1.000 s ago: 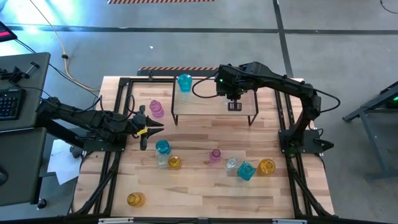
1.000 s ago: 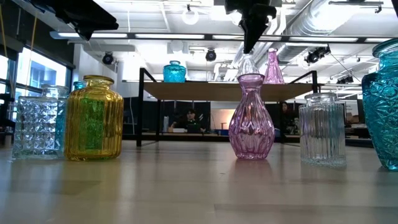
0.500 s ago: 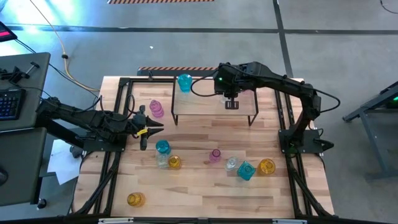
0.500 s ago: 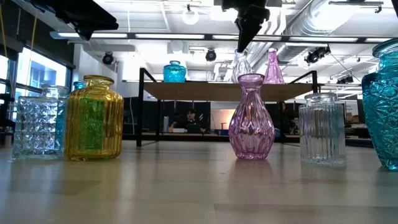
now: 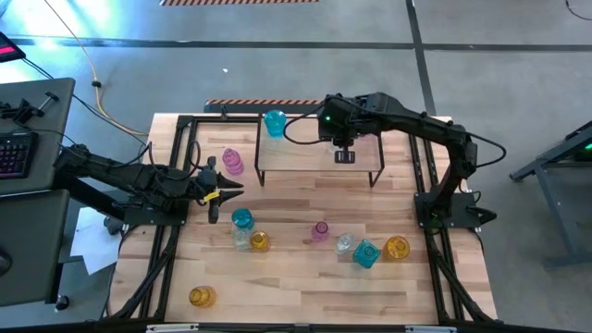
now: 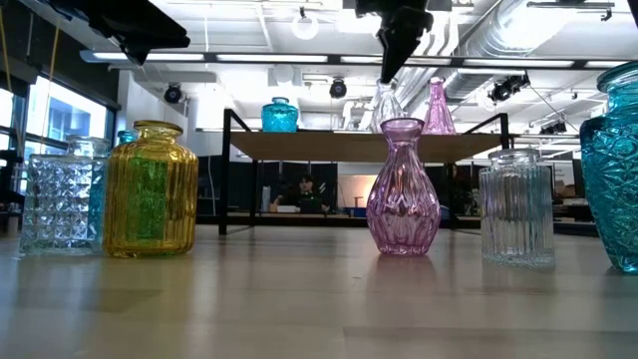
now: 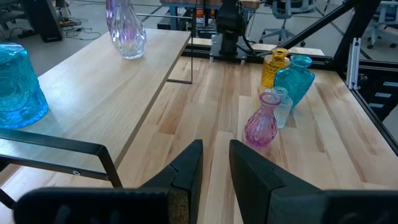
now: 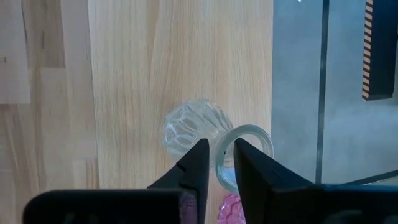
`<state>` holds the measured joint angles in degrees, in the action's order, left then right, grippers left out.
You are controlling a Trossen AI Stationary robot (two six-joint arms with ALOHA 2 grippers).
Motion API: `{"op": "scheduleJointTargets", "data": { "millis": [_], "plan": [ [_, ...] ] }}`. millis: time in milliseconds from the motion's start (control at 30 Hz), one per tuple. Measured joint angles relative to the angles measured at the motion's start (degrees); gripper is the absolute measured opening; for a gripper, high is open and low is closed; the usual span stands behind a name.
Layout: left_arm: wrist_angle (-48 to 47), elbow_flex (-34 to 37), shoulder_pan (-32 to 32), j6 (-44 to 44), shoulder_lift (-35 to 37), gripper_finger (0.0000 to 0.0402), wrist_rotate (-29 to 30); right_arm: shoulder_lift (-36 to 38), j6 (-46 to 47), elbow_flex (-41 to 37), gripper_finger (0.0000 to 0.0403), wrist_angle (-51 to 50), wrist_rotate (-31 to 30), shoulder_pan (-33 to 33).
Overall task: Sort vases onto shelf
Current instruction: Put the top transparent vase on the shelf
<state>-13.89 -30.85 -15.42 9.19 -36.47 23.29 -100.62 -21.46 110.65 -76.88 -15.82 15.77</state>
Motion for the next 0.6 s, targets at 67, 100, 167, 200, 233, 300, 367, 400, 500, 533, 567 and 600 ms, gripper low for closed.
{"op": "scheduleJointTargets", "data": {
  "millis": [67, 100, 167, 200, 233, 300, 367, 400, 500, 533, 567, 600],
  "plan": [
    [0.0, 0.0, 0.0, 0.0, 0.0, 0.0072, 0.0, 0.0, 0.2, 0.0, 0.0070, 0.0, -0.3, -0.1],
    [0.0, 0.0, 0.0, 0.0, 0.0, 0.0072, 0.0, 0.0, 0.3, 0.0, 0.0076, 0.0, -0.4, -0.1],
    [0.0, 0.0, 0.0, 0.0, 0.0, 0.0072, 0.0, 0.1, 0.6, 0.0, 0.0087, 0.0, -0.5, -0.1],
    [0.0, 0.0, 0.0, 0.0, 0.0, 0.0072, 0.0, 0.1, 0.6, 0.0, 0.0092, 0.0, -0.4, -0.1],
    [0.0, 0.0, 0.0, 0.0, 0.0, 0.0072, 0.0, 0.1, 0.6, 0.3, 0.0098, -0.4, -0.5, -0.1],
    [0.0, 0.0, 0.0, 0.0, 0.0, 0.0072, 0.0, 0.1, 1.0, 1.6, 0.0107, -0.6, -0.5, -0.1],
    [0.0, 0.0, 0.0, 0.0, 0.0, 0.0072, 0.0, 0.2, 1.0, 3.3, 0.0113, -0.5, -0.6, -0.4],
    [0.0, 0.0, 0.0, 0.0, 0.0, 0.0072, 0.0, 0.2, 1.0, 4.4, 0.0115, -0.6, -0.8, -0.6],
    [0.0, 0.0, 0.0, 0.0, 0.0, 0.0072, 0.0, 0.2, 1.4, 8.5, 0.0119, -0.8, -2.4, -1.8],
    [0.0, 0.0, 0.0, 0.0, 0.0, 0.0072, 0.0, 0.2, 2.2, 9.8, 0.0119, -1.1, -3.5, -2.3],
    [0.0, 0.0, 0.0, 0.0, 0.0, 0.0072, -0.1, 0.2, 3.5, 11.0, 0.0119, -1.8, -4.4, -2.8],
    [0.0, 0.0, 0.0, 0.0, 0.0, 0.0072, -0.3, 0.2, 4.9, 12.3, 0.0119, -3.1, -5.0, -3.2]
  ]
}}
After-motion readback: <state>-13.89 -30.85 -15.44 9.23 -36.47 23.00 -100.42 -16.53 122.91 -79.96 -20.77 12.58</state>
